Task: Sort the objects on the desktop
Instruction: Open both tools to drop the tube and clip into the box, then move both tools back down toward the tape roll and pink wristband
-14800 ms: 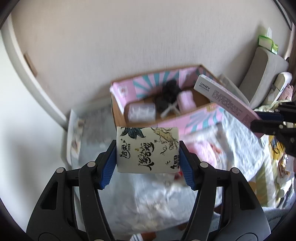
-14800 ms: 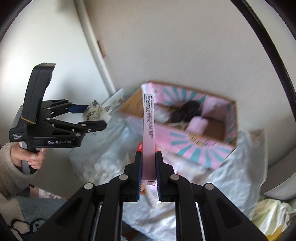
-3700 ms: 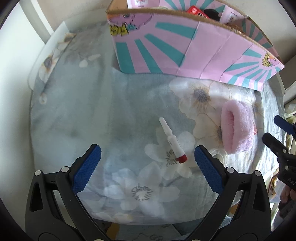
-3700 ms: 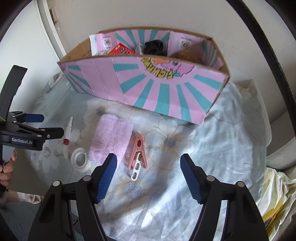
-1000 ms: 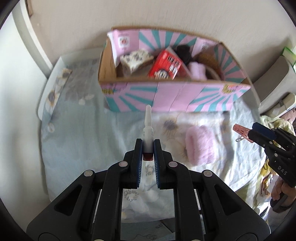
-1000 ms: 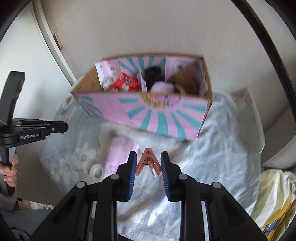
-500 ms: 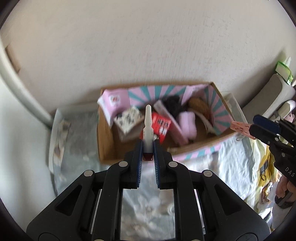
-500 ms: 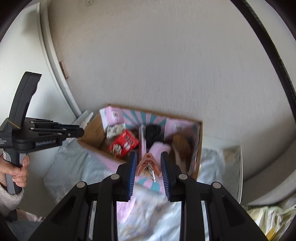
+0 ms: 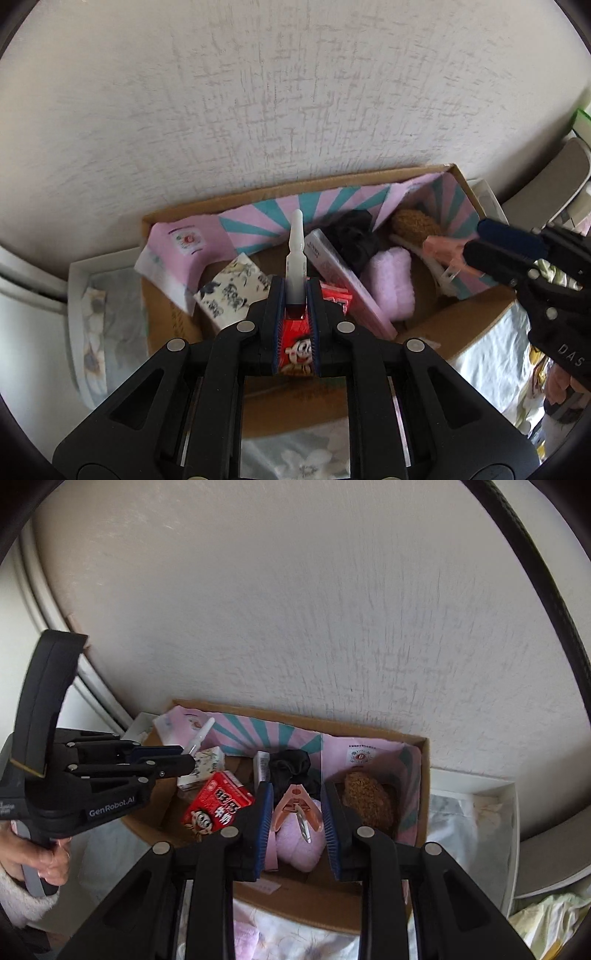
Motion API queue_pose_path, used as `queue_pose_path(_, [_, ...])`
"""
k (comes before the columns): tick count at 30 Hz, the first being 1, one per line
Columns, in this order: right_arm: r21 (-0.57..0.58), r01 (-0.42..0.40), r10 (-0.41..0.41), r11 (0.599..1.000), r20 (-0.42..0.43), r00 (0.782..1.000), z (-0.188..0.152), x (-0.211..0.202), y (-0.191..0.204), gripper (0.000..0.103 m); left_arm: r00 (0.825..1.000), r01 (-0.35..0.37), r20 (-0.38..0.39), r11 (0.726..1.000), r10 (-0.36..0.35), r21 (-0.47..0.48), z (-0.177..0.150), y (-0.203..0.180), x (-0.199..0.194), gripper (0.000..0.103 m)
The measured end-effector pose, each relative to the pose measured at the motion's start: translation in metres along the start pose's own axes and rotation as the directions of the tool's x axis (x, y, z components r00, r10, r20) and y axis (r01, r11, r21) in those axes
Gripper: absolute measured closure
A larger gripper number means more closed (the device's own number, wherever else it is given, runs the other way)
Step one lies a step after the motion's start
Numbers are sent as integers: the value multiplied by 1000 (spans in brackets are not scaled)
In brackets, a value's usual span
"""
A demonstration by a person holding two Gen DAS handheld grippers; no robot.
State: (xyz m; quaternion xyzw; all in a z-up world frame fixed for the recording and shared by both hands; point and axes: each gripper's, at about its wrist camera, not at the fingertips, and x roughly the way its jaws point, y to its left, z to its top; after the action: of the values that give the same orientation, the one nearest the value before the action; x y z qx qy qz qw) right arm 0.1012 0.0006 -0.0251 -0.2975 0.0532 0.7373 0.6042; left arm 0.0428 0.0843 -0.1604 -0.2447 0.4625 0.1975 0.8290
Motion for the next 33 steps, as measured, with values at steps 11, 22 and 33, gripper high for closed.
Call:
queue_pose_path(11, [122, 27, -32, 992, 38, 999, 3, -26, -26, 26, 983, -168, 72, 986, 167, 2, -3, 10, -19, 0])
queue_pose_path(22, [108, 39, -44, 993, 46, 998, -1, -39, -21, 26, 986, -146, 66, 987, 150, -66, -19, 15, -32, 0])
queue_pose_path(33, [46, 49, -53, 998, 87, 995, -18, -71, 5, 26, 987, -122, 92, 989, 130, -88, -50, 8, -68, 0])
